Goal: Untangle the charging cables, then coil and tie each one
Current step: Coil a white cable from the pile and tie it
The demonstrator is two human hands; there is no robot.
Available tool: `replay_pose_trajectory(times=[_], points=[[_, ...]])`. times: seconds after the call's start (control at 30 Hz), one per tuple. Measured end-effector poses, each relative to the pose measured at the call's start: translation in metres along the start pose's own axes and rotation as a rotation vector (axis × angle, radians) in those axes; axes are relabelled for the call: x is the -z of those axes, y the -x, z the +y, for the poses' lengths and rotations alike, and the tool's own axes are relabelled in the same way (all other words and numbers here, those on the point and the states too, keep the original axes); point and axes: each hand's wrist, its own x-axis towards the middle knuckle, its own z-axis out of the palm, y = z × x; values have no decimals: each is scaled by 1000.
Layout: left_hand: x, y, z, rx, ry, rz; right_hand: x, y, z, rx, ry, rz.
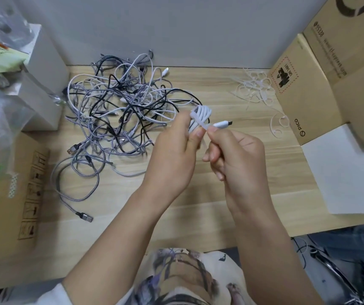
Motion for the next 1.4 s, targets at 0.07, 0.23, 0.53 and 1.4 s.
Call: replay_pose_trajectory(times=[0.07, 0.23, 0.53, 1.4], points=[[0, 0, 0, -22, 6, -27, 4, -2, -1, -39, -26, -5], [4, -3, -2, -66, 62, -92, 10, -4, -4, -86, -95, -27], [0, -5, -1, -33, 136, -89, 0, -1, 13, 142, 38, -114], [3, -1, 0, -167, -24, -226, 15, -4, -2, 17, 56, -129]])
